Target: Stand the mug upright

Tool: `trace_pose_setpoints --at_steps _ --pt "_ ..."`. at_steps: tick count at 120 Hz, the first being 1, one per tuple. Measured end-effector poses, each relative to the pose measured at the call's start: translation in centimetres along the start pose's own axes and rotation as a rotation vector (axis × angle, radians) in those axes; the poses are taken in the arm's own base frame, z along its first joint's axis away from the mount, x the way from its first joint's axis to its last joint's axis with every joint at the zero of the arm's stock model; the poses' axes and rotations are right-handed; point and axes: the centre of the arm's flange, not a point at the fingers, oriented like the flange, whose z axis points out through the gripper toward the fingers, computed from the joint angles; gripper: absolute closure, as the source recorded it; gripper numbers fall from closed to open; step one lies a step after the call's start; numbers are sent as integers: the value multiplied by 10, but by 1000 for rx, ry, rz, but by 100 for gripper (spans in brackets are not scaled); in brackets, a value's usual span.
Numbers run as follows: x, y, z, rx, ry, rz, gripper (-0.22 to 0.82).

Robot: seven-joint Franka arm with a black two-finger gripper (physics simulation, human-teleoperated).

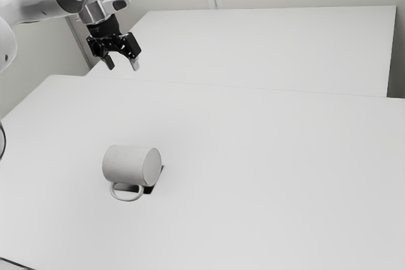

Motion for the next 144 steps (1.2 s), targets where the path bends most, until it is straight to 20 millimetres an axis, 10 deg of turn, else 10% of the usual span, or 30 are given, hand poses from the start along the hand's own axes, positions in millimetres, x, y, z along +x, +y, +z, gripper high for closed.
trace_pose_setpoints --at_steps 40,71,114,144 --pt "-6 -4 -4 -6 -3 -19 0" --pt "-76 -41 -28 -146 -40 -106 0" --pt "-155 -208 92 -634 -86 -329 0" --pt "-158 -193 179 -842 -88 -227 0"
